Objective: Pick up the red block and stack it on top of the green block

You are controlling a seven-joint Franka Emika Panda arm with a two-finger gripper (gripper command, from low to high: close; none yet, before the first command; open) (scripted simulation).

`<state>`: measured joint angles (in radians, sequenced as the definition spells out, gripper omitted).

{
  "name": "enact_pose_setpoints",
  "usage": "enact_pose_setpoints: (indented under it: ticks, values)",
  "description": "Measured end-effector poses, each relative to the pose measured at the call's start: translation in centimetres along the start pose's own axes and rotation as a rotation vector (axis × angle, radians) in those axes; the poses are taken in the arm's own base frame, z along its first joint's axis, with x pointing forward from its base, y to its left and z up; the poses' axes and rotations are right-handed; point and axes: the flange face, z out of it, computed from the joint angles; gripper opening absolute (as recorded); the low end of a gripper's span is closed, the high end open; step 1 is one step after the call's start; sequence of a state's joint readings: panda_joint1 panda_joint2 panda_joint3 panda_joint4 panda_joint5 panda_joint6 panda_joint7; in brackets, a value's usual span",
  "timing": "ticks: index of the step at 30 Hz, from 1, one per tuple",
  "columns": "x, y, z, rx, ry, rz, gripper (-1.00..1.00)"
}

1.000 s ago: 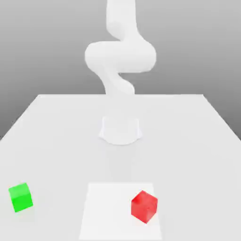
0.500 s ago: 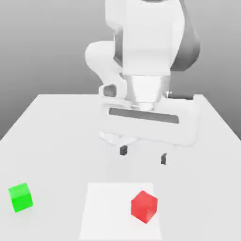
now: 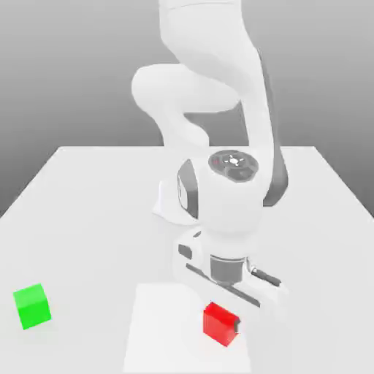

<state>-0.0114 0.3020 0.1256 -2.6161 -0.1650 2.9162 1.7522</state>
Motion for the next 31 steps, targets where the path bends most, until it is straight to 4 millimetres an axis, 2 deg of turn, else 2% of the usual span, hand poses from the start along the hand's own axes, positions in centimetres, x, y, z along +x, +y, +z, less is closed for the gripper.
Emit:
enact_pose_setpoints:
  ticks: [2,7,8,10,12,15,18,21,22,23,26,27,31]
  values:
    - [0.0,0.0,0.0,-0.001,0.001,0.000,-1.00]
    - [0.0,0.0,-4.8,-0.002,0.002,0.000,-1.00]
    - [0.6,-0.1,-5.7,-0.002,0.001,0.003,-1.00]
    - [4.7,-0.5,-6.5,-0.003,0.002,0.036,-1.00]
    - [9.7,-0.6,-7.0,-0.004,0.003,0.077,-1.00]
    - [17.5,0.5,-7.8,-0.005,0.003,0.136,-1.00]
    - [25.0,2.9,-8.6,-0.005,0.002,0.192,-1.00]
    - [32.0,6.6,-9.5,-0.003,0.001,0.248,-1.00]
    - [33.3,7.5,-9.3,-0.002,0.001,0.254,-1.00]
    - [33.8,7.7,-8.6,-0.002,0.001,0.251,-1.00]
    - [34.2,7.9,-5.1,-0.002,0.000,0.248,-1.00]
    - [34.2,7.9,-4.0,-0.002,0.001,0.248,1.00]
    - [34.2,7.9,-4.0,-0.002,0.001,0.248,1.00]
